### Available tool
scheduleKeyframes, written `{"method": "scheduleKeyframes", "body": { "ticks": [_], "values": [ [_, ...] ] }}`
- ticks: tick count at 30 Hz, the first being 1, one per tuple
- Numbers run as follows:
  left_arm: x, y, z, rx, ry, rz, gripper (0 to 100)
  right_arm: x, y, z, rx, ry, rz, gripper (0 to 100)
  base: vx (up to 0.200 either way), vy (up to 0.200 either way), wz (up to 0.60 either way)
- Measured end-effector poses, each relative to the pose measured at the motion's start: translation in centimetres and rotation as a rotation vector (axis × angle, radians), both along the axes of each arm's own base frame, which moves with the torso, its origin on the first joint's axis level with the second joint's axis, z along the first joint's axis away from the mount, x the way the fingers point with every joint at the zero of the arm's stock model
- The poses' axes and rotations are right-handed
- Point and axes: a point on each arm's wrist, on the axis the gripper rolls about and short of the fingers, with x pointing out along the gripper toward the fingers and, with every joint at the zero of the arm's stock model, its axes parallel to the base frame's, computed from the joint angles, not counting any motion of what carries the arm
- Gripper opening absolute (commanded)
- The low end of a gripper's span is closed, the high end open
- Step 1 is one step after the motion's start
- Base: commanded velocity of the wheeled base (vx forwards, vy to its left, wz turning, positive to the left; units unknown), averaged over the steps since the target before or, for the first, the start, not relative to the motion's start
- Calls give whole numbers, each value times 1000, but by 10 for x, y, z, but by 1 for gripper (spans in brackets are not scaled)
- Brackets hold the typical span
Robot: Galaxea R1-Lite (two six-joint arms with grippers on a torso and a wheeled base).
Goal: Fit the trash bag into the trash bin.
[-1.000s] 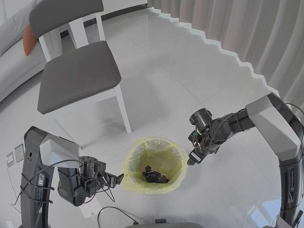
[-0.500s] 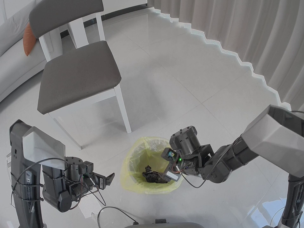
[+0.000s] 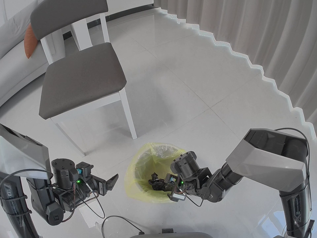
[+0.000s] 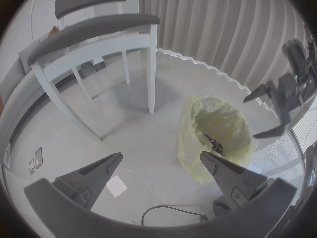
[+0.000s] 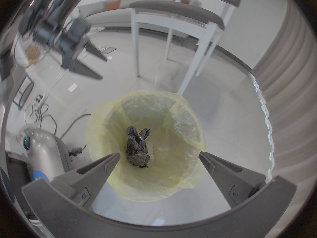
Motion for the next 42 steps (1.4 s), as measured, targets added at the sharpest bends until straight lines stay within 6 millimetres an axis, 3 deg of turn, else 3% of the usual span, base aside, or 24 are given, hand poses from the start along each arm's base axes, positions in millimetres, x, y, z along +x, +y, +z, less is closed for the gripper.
{"method": "scheduleKeyframes", "body": {
  "ticks": [13,27,35,38,42],
  "values": [
    [-4,-7,4,-3,-12,-21,100,-16,12,-17,-30,37,53,100,0,0,0],
    [0,-7,6,-5,-30,-2,100,-3,1,-3,-1,12,9,100,0,0,0],
    [4,-9,19,-53,-85,25,100,5,-6,31,81,-48,-40,100,0,0,0],
    [3,-10,31,-77,-132,33,100,4,-10,57,139,-83,-69,100,0,0,0],
    [-3,-9,52,-113,-208,29,100,0,-25,106,246,-145,-129,100,0,0,0]
  ]
}}
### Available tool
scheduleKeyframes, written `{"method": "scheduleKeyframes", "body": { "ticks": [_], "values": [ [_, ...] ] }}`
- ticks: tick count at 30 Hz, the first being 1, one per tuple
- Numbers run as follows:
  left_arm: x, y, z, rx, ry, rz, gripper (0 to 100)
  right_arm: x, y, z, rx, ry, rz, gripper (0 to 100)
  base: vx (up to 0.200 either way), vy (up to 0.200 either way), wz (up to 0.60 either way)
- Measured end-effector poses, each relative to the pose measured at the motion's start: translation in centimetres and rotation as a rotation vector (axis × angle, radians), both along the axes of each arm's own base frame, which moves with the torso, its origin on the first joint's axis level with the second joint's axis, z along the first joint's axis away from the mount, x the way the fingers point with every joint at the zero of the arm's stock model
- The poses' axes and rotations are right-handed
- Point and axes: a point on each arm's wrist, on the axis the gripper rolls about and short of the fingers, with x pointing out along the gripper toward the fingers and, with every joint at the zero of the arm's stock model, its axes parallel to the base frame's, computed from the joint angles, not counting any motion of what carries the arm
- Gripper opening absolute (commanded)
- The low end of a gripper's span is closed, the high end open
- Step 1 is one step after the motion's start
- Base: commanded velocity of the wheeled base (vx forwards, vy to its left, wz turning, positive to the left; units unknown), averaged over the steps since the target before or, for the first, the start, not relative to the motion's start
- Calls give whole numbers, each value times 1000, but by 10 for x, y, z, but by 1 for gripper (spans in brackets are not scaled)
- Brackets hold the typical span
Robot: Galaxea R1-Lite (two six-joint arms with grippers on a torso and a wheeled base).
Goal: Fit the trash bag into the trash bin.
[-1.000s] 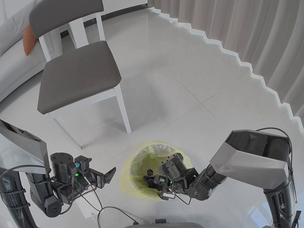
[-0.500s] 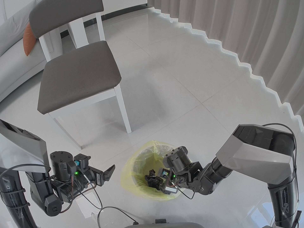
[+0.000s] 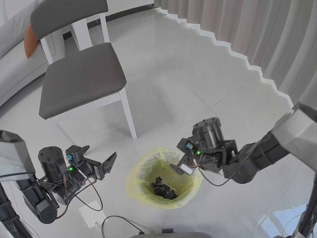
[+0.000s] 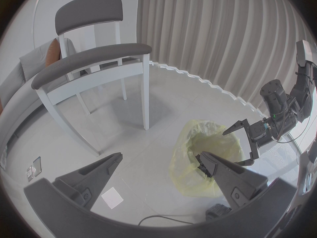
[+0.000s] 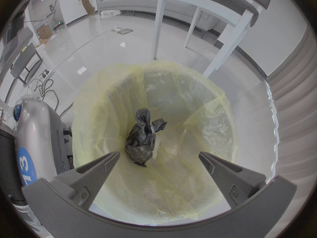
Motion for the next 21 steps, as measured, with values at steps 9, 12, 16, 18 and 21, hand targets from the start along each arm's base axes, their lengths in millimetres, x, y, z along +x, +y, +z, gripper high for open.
{"method": "scheduleKeyframes", "body": {
  "ticks": [9,12,16,18,21],
  "values": [
    [-41,15,44,-55,-141,-12,100,-35,-78,108,276,-153,-202,100,0,0,0],
    [-60,22,54,-59,-149,-11,100,-55,-110,131,343,-205,-269,100,0,0,0],
    [-83,34,62,-47,-117,-1,100,-83,-148,152,414,-273,-354,100,0,0,0],
    [-96,40,66,-41,-95,6,100,-99,-165,159,450,-304,-391,100,0,0,0],
    [-113,48,71,-38,-70,16,100,-123,-187,166,500,-339,-436,100,0,0,0]
  ]
}}
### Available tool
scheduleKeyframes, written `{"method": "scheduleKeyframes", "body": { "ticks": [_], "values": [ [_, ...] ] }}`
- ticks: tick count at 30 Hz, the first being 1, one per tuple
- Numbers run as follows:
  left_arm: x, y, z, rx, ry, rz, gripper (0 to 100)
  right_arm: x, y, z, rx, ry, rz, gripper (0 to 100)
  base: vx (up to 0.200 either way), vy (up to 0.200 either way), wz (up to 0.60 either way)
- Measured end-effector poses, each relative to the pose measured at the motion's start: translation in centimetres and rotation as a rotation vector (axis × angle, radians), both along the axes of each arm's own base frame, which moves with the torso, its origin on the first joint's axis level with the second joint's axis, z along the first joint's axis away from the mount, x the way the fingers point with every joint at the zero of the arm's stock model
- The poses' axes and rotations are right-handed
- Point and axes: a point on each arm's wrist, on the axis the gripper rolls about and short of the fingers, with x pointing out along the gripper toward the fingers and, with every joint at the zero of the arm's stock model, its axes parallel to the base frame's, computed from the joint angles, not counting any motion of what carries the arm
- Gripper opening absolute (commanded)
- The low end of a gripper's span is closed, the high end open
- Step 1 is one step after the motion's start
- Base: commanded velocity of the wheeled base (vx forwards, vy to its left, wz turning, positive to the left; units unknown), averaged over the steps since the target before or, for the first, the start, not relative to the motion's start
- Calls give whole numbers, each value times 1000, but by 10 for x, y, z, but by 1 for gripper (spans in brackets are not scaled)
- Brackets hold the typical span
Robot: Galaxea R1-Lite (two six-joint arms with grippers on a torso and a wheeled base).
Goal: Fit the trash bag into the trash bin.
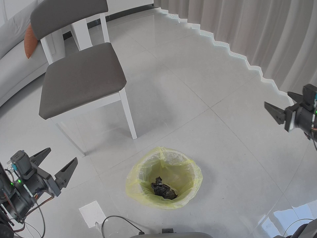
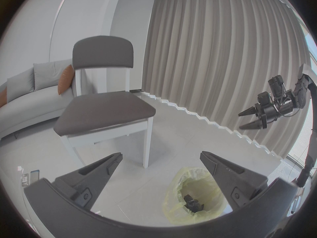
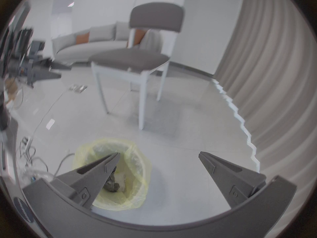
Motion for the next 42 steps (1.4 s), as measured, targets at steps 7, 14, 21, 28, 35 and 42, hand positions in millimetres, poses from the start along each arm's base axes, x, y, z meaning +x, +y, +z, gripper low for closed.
{"method": "scheduleKeyframes", "body": {
  "ticks": [7,14,21,28,35,42],
  "values": [
    [-46,21,13,-35,-11,33,100,-74,-37,0,102,-50,-50,100,0,0,0],
    [-91,36,11,-77,-48,68,100,-152,-55,-20,186,-73,-63,100,0,0,0],
    [-126,43,-6,-108,-72,128,100,-216,-62,-59,310,-122,-107,100,0,0,0],
    [-135,44,-44,-105,-52,240,100,-230,-60,-106,343,-111,-168,100,0,0,0],
    [-137,44,-58,-103,-110,326,100,-216,-60,-138,325,-175,-166,100,0,0,0],
    [-140,45,-59,-121,-146,425,100,-210,-60,-154,282,-160,-165,100,0,0,0]
  ]
}}
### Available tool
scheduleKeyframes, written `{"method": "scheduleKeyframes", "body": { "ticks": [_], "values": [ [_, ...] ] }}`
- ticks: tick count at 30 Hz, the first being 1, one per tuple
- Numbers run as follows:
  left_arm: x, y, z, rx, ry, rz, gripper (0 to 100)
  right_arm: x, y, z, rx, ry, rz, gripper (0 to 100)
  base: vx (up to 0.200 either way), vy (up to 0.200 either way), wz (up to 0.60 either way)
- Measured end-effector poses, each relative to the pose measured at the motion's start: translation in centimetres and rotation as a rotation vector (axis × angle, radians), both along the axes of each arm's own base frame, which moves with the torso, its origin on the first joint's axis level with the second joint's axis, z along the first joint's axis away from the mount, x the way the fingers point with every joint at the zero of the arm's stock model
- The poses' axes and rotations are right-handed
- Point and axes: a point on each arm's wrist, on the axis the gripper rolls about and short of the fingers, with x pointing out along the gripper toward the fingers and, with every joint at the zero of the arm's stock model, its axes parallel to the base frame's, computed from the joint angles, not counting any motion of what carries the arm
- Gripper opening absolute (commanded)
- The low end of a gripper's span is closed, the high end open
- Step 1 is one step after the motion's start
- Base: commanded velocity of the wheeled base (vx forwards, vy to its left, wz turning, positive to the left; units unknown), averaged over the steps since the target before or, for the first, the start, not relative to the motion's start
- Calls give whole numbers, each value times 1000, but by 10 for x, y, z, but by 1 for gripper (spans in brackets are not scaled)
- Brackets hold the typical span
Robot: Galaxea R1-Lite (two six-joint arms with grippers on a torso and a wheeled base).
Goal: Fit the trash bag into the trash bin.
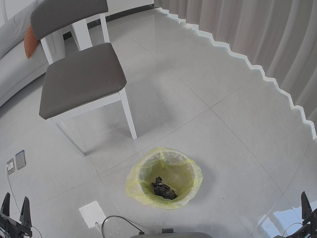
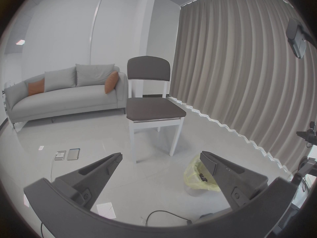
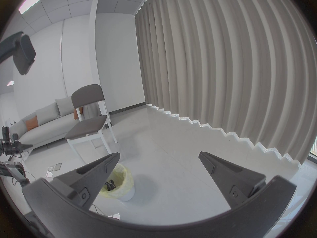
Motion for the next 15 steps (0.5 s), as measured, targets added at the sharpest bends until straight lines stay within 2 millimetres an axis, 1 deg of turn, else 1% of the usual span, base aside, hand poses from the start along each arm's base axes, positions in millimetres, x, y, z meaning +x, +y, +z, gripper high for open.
{"method": "scheduleKeyframes", "body": {
  "ticks": [5,12,15],
  "values": [
    [-1,1,-1,-17,-11,55,100,1,0,-10,-22,89,-15,100,0,0,0],
    [-2,2,-3,-57,-6,119,100,1,0,-10,-35,86,-14,100,0,0,0],
    [-2,2,-7,-47,42,113,100,1,0,-10,-27,83,-16,100,0,0,0]
  ]
}}
